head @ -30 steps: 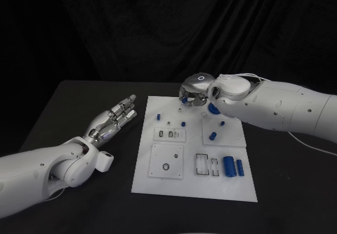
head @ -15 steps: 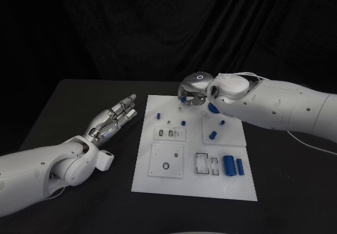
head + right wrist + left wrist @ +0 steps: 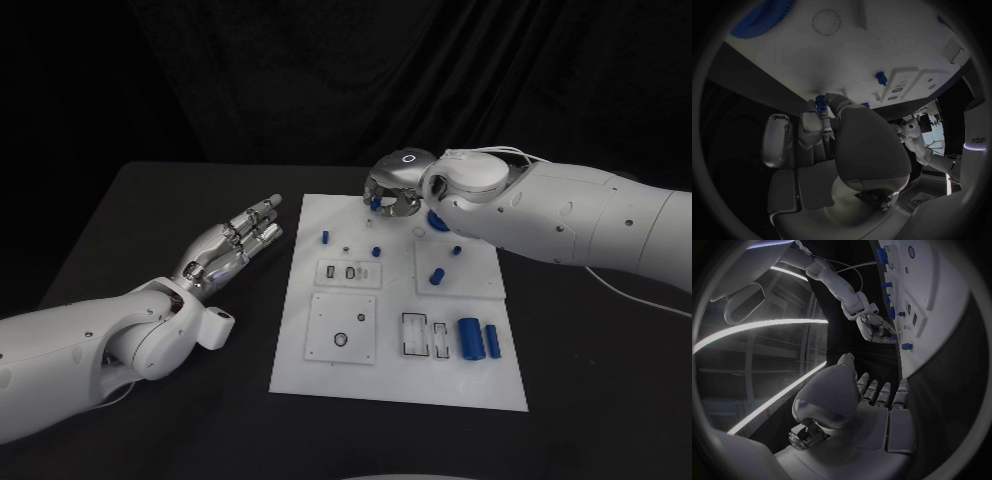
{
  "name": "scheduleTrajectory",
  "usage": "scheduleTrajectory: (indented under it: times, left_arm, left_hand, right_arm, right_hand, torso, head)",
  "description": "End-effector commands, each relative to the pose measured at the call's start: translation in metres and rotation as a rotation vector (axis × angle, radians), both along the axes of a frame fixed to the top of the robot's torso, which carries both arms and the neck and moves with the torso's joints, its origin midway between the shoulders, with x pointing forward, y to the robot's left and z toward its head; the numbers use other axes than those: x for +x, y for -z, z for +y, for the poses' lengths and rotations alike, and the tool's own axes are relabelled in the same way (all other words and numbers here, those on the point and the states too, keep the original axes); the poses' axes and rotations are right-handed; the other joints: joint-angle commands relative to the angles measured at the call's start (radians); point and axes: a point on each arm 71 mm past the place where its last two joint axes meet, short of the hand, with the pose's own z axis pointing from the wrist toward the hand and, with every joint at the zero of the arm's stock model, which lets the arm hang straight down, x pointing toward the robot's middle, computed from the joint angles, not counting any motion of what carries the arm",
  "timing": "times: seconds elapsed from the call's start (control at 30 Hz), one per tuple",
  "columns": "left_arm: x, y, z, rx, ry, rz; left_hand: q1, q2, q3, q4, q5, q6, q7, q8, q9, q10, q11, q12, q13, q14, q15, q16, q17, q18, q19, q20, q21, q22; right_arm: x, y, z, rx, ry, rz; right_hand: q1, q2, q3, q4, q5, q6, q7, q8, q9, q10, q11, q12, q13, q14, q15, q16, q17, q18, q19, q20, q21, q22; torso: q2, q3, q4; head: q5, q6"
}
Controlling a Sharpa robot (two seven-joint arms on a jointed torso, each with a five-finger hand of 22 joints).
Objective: Assemble the parts on the task board
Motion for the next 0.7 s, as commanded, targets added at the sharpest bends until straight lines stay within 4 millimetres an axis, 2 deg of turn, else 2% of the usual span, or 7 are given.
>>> scheduleTrajectory:
  times: [0.03,0.2,0.27,0.37,0.47,0.57,0.7]
  left_arm:
    - [-0.002,-0.01,-0.002,-0.062,0.035,-0.11]
    - [-0.002,-0.009,-0.001,-0.062,0.035,-0.11]
    - [-0.002,-0.009,-0.001,-0.061,0.034,-0.11]
    - [-0.002,-0.01,-0.001,-0.061,0.034,-0.111]
    - [-0.002,-0.01,-0.001,-0.061,0.033,-0.111]
    - [-0.002,-0.009,-0.001,-0.061,0.033,-0.111]
    - [-0.002,-0.01,0.001,-0.061,0.032,-0.111]
  left_hand:
    - [0.007,0.0,0.005,-0.002,0.004,0.0,0.007,0.002,0.002,-0.001,0.002,0.005,0.001,0.002,0.007,0.0,0.0,0.019,0.0,0.008,0.005,0.001]
    - [0.008,0.0,0.006,-0.002,0.005,0.001,0.009,0.002,0.002,-0.001,0.002,0.005,0.001,0.002,0.007,0.0,0.0,0.019,0.0,0.008,0.005,0.001]
    - [0.008,0.0,0.006,-0.002,0.006,0.0,0.01,0.002,0.002,-0.002,0.002,0.005,0.001,0.002,0.007,0.0,0.0,0.019,-0.001,0.008,0.004,0.001]
    - [0.008,0.0,0.006,-0.002,0.006,0.0,0.01,0.002,0.002,-0.002,0.002,0.005,0.001,0.002,0.007,0.0,0.0,0.019,-0.001,0.008,0.004,0.001]
    - [0.008,0.0,0.006,-0.002,0.006,0.0,0.01,0.002,0.002,-0.002,0.002,0.005,0.001,0.002,0.007,0.0,0.0,0.019,-0.001,0.008,0.004,0.001]
    - [0.009,0.0,0.006,-0.003,0.007,0.0,0.01,0.002,0.001,-0.002,0.002,0.005,0.001,0.002,0.007,-0.001,0.0,0.019,-0.001,0.008,0.004,0.001]
    - [0.009,0.0,0.006,-0.003,0.007,0.0,0.01,0.002,0.001,-0.002,0.002,0.005,0.001,0.002,0.007,-0.001,0.0,0.019,-0.001,0.008,0.004,0.001]
  right_arm:
    - [0.001,0.003,-0.001,-0.019,0.031,0.025]
    - [0.001,0.004,-0.002,-0.022,0.033,0.029]
    - [0.001,0.004,-0.003,-0.024,0.037,0.03]
    - [0.001,0.004,-0.004,-0.024,0.042,0.029]
    - [0.002,0.003,-0.006,-0.018,0.044,0.022]
    - [0.001,0.002,-0.007,-0.006,0.043,0.009]
    - [0.0,-0.002,-0.012,0.041,0.033,-0.023]
  right_hand:
    - [-0.009,-0.002,0.006,0.004,0.001,-0.012,-0.004,-0.008,0.0,-0.014,0.002,-0.004,-0.001,-0.01,0.003,-0.007,-0.004,-0.013,-0.007,0.002,-0.008,0.0]
    - [-0.014,-0.009,0.007,0.006,0.001,-0.026,-0.009,-0.022,-0.003,-0.058,0.006,-0.004,-0.002,-0.014,0.007,-0.011,-0.006,-0.012,-0.011,0.006,-0.012,-0.001]
    - [-0.017,-0.012,0.005,0.005,0.0,-0.04,-0.028,-0.034,-0.006,-0.099,0.017,-0.004,-0.003,-0.022,0.014,-0.019,-0.017,-0.011,-0.018,0.011,-0.02,-0.008]
    - [-0.018,-0.013,-0.004,-0.001,-0.001,-0.067,-0.031,-0.051,-0.014,-0.165,0.019,-0.003,-0.003,-0.032,0.018,-0.029,-0.029,-0.007,-0.028,0.017,-0.031,-0.016]
    - [-0.02,-0.012,-0.022,-0.011,-0.001,-0.153,-0.063,-0.056,-0.044,-0.262,0.025,-0.003,-0.004,-0.048,0.022,-0.044,-0.047,-0.003,-0.043,0.023,-0.05,-0.029]
    - [-0.021,-0.007,-0.039,-0.019,-0.001,-0.213,-0.072,-0.056,-0.068,-0.321,0.022,-0.003,-0.004,-0.057,0.022,-0.053,-0.058,0.0,-0.051,0.024,-0.061,-0.036]
    - [-0.023,-0.002,-0.066,-0.024,0.0,-0.306,-0.085,-0.059,-0.103,-0.442,0.019,-0.008,-0.009,-0.067,0.022,-0.062,-0.07,0.004,-0.061,0.023,-0.078,-0.045]
  torso:
    - [0.0,-0.0007,-0.0002]
    - [0.0,-0.0013,0.0004]
    - [0.001,-0.0016,0.0004]
    - [0.0,-0.0012,-0.0002]
    - [0.0,-0.0009,-0.0008]
    - [0.0,-0.0007,-0.0018]
    - [0.0,-0.0002,-0.0022]
  head:
    - [0.0,-0.001]
    - [0.001,-0.001]
    - [0.001,0.0]
    - [0.002,0.001]
    - [0.003,0.002]
    - [0.003,0.003]
    - [0.003,0.015]
